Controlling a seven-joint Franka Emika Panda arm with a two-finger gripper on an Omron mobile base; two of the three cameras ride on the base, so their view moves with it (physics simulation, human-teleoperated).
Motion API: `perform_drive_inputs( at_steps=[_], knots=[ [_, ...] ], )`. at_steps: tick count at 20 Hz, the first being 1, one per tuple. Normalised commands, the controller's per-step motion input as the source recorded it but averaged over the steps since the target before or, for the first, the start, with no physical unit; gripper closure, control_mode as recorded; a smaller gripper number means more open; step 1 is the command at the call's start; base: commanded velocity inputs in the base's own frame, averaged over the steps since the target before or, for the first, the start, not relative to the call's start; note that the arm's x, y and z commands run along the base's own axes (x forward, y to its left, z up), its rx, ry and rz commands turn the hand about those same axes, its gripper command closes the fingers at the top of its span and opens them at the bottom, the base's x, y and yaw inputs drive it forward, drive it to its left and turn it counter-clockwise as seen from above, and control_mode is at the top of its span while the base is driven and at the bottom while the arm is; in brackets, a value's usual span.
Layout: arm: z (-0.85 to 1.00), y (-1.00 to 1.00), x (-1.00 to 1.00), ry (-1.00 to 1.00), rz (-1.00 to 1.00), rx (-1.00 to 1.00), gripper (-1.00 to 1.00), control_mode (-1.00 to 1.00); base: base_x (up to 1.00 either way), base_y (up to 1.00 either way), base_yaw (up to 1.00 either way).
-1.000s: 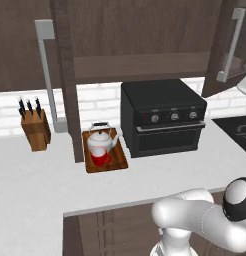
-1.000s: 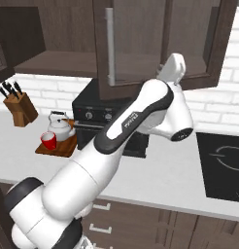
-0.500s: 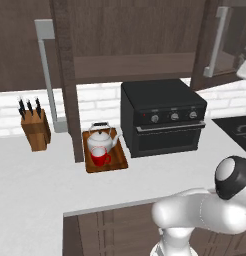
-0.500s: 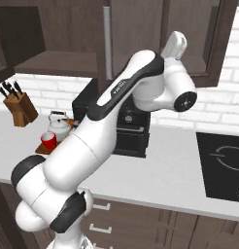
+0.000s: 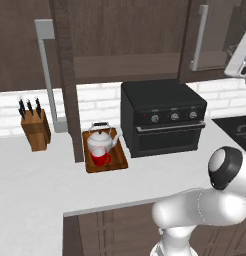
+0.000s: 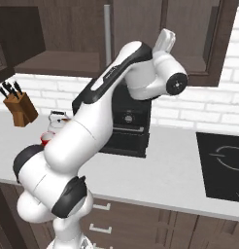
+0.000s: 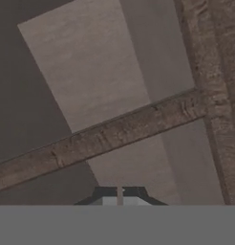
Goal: Pick the kettle from the counter and place it on the tray. Then pick the mug from the cabinet and place it on the tray. Then close the cabinet doors.
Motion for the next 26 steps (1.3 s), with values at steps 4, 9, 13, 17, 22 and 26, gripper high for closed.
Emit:
perform_drive_inputs(
  at_steps=[4,9,13,17,22,26],
  knots=[
    [0.05,0.68,0.53,0.0,0.0,0.0,1.0,-1.0,0.0,0.0,0.0],
    [0.0,0.65,0.64,0.06,0.0,0.0,1.0,-1.0,0.0,0.0,0.0],
    [0.0,0.32,0.7,0.16,-0.1,0.0,1.0,-1.0,0.0,0.0,0.0],
    [-0.07,0.25,0.67,0.11,-0.12,0.0,1.0,-1.0,0.0,0.0,0.0],
    [-0.35,0.31,0.27,0.01,-0.07,0.0,1.0,-1.0,0.0,0.0,0.0],
    [-0.56,0.59,-0.03,-0.05,-0.01,0.0,1.0,-1.0,0.0,0.0,0.0]
  ],
)
